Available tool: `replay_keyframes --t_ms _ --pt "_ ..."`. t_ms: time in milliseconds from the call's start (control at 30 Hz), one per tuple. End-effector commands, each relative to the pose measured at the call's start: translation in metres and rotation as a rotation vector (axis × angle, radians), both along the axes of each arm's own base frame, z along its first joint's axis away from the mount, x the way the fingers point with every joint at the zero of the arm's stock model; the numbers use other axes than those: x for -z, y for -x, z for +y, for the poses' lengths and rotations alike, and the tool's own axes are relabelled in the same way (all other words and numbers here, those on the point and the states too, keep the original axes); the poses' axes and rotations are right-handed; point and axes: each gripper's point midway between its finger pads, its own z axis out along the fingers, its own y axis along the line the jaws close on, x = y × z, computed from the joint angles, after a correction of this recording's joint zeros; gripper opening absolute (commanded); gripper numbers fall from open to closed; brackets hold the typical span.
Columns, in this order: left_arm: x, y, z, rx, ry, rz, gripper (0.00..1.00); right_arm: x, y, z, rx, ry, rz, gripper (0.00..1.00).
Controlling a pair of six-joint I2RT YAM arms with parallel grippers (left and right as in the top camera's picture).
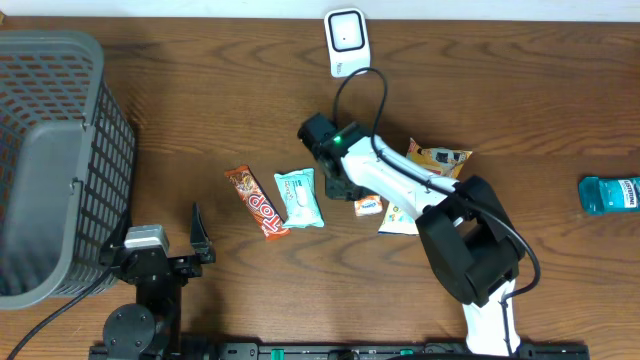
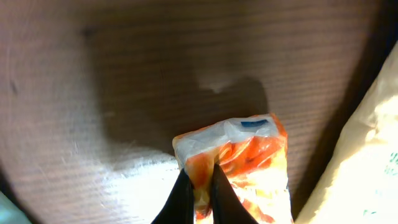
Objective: Scan the item barcode
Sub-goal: 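Reach the right gripper back over the items toward the orange Kleenex pack, then grasp the orange Kleenex pack with the right gripper and lift it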
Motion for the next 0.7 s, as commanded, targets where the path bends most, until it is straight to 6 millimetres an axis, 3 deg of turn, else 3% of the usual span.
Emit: replay_keyframes --t_ms 0,233,400,533,667 --pt "0.0 0.0 0.002 -0.01 0.005 -0.001 0.98 0.0 -0.005 -0.001 0.352 -0.109 0.015 0.02" --pt "0.0 0.0 0.002 -0.01 0.005 -0.001 0.98 -0.015 -0.015 0.013 0.866 -0.353 0.157 0.02" --pt "0.0 0.0 0.002 -0.01 0.005 -0.001 0.98 -0.024 -0.008 0.015 1.286 -0.435 0.356 0.02" --pt "0.0 0.0 0.002 -0.01 0.005 -0.001 0.98 -0.034 -0.011 0.018 1.39 -0.505 0.483 0.02" --pt "0.0 0.0 0.002 -0.01 0.005 -0.001 0.98 -0.035 -0.016 0.013 1.399 -0.522 0.486 0.01"
